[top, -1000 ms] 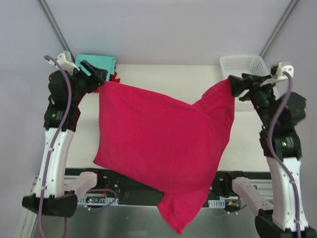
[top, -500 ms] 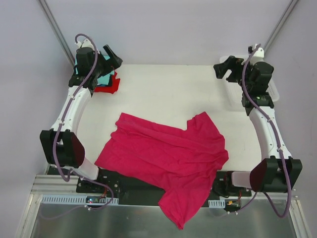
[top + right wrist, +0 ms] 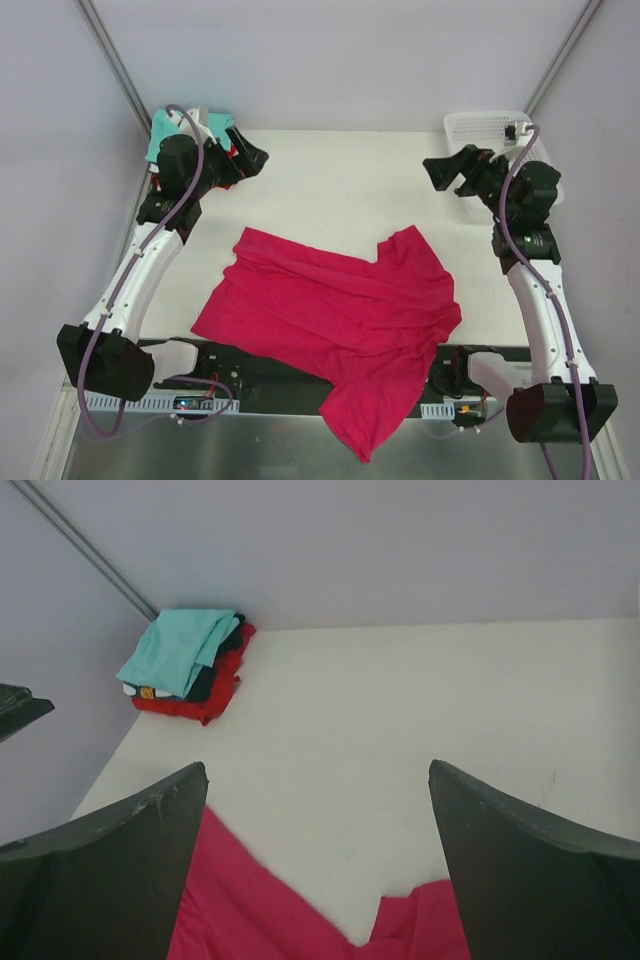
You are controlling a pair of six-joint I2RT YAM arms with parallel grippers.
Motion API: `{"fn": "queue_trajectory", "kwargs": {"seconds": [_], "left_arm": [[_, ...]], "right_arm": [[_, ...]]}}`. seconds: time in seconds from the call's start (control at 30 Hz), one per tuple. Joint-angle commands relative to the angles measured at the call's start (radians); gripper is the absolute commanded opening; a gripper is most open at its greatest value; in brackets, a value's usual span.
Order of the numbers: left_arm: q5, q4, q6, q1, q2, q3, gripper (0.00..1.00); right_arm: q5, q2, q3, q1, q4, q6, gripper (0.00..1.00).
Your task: Fold and stack the t-shirts
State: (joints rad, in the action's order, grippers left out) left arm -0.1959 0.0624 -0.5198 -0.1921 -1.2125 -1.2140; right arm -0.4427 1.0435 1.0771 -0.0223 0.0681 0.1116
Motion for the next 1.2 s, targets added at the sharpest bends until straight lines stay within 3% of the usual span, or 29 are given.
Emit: {"fn": "queue_trajectory", "kwargs": {"seconds": [0.0,0.13,0.4,0.67,0.9,1.17], "left_arm": [[-0.063,0.017,-0.028,0.002,-0.027,0.085,0.99],[-0.046,0.017,-0.022,0.003,-0.107,0.113,0.99],[-0.089,0.022,-0.084,0.025,-0.315,0.071,0.78],[-0.108,0.017,-0.128,0.036,-0.409,0.064,0.68],[-0.036,0.045,-0.12,0.039,-0.447,0.085,0.66],[0.024,0.076,-0.132,0.052,-0.453,0.126,0.62]], "right_arm": [[-0.024,0.003,-0.091,-0.002,-0.034,0.063,0.96],[0.012,0.103,-0.109,0.004,-0.102,0.074,0.96],[0.035,0.328,-0.065,0.018,-0.198,0.08,0.96],[0.078,0.449,-0.036,0.019,-0.315,0.031,0.96],[0.2,0.487,-0.006,0.016,-0.421,-0.023,0.96],[0.199,0.523,-0.014,0.019,-0.429,-0.02,0.97]]}}
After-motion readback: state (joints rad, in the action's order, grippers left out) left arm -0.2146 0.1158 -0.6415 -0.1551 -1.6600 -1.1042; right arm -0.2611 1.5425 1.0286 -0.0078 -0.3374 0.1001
